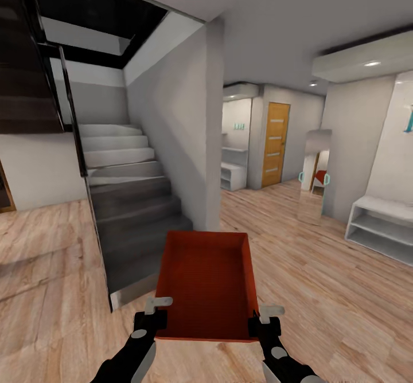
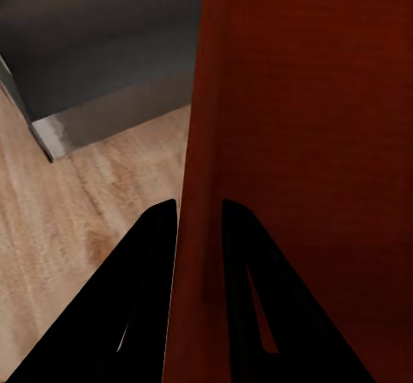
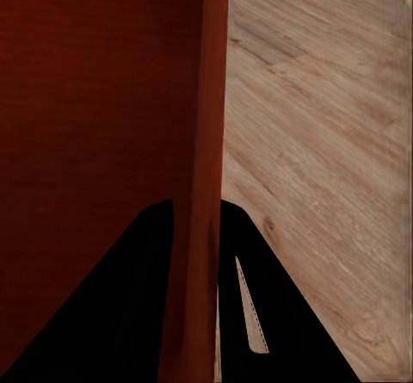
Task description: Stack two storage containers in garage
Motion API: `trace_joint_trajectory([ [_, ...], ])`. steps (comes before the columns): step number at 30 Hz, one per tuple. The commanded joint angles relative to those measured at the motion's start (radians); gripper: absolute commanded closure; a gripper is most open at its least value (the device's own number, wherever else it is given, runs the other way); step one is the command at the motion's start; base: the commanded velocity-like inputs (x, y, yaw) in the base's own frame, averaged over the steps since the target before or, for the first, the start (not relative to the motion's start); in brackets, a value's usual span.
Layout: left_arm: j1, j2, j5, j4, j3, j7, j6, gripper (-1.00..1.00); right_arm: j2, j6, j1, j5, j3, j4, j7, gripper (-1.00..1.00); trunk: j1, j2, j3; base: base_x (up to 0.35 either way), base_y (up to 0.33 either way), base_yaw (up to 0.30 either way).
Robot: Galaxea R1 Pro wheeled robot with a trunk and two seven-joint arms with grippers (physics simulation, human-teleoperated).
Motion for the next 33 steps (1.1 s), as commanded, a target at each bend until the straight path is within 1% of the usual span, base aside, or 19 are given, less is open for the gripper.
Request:
trace_joint_trajectory([
  [1,0.0,0.005,0.015,0.001,-0.004,0.041,0.006,1.0,0.0,-0.044,-0.002,0.001,-0.027,-0.002,-0.014,1.0,0.0,-0.001,-0.002,0.0,0.0,-0.283],
  [7,0.0,0.005,0.015,0.002,-0.005,0.04,0.006,1.0,0.0,-0.044,-0.002,0.001,-0.027,-0.002,-0.014,1.0,0.0,-0.001,-0.002,0.029,0.0,-0.283],
  [11,0.0,0.005,0.014,0.003,-0.006,0.04,0.007,1.0,0.0,-0.044,-0.002,0.001,-0.027,-0.002,-0.014,1.0,0.0,-0.001,-0.002,0.185,0.0,-0.283],
  [33,0.0,0.006,0.014,0.005,-0.006,0.039,0.009,1.0,0.0,-0.044,-0.002,0.001,-0.027,-0.002,-0.015,1.0,0.0,-0.001,-0.002,0.313,0.0,-0.277],
])
